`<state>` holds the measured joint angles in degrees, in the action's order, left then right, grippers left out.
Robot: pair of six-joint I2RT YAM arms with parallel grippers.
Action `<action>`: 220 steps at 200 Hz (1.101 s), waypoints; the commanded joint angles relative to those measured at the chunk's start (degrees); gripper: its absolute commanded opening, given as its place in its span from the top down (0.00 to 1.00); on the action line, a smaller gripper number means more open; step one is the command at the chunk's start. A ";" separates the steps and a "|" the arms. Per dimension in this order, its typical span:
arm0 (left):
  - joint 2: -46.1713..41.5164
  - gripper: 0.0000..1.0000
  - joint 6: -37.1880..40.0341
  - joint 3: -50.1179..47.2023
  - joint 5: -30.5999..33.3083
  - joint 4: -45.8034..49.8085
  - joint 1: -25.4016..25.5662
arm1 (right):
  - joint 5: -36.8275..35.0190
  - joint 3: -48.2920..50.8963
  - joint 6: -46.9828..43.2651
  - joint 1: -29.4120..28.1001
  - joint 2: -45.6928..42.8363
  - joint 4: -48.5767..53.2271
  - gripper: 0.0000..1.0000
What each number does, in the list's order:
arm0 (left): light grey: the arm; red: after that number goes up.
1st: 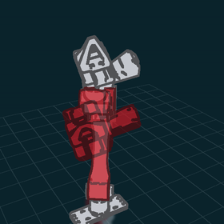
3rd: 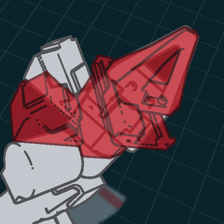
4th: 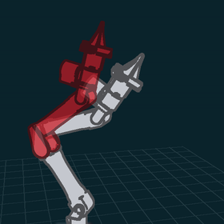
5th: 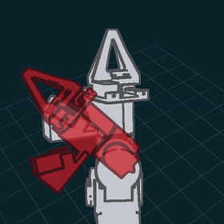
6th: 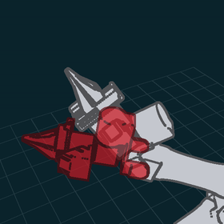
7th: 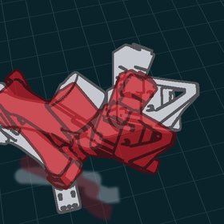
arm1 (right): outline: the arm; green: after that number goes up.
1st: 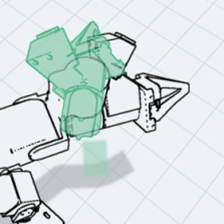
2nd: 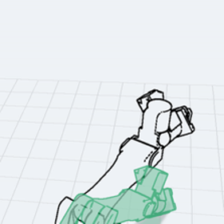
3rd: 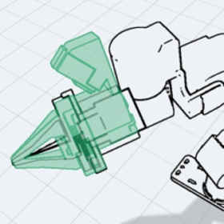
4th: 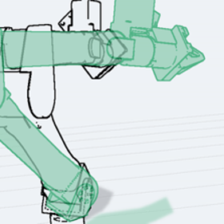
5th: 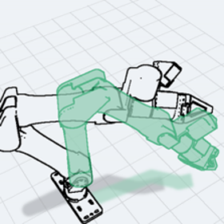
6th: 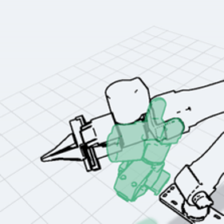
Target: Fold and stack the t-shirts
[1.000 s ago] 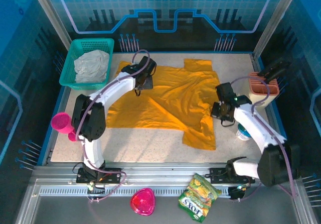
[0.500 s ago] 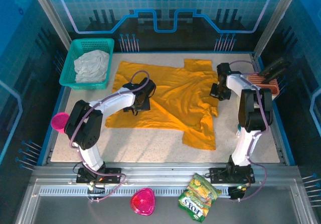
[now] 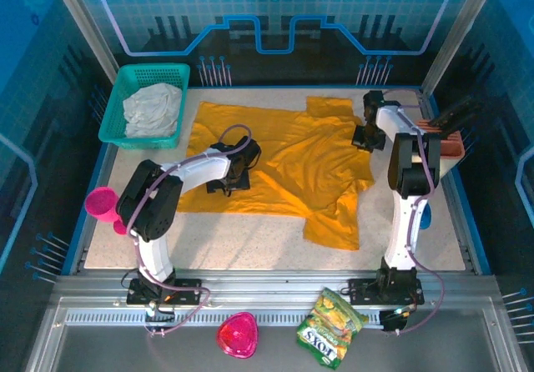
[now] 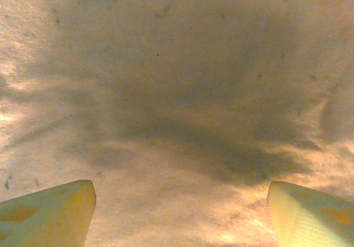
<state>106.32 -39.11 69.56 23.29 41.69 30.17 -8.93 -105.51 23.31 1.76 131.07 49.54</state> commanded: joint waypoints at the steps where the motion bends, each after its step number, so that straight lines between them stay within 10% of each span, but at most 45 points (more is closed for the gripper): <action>1: 0.98 0.18 -1.05 -0.45 1.63 1.54 0.15 | -1.95 -5.55 -2.77 1.14 6.61 5.08 1.00; 84: 1.81 0.18 -1.62 -2.31 3.90 3.00 -0.38 | 4.53 -23.37 -9.23 1.23 14.03 7.72 1.00; 220: -6.18 0.15 2.31 -6.49 1.55 -0.93 -7.24 | 9.51 33.41 3.46 -2.67 -36.28 -8.71 0.93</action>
<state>99.59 -38.63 64.69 27.88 43.20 25.36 -1.43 -82.48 22.04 1.41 96.36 44.23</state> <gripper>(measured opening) 0.850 0.075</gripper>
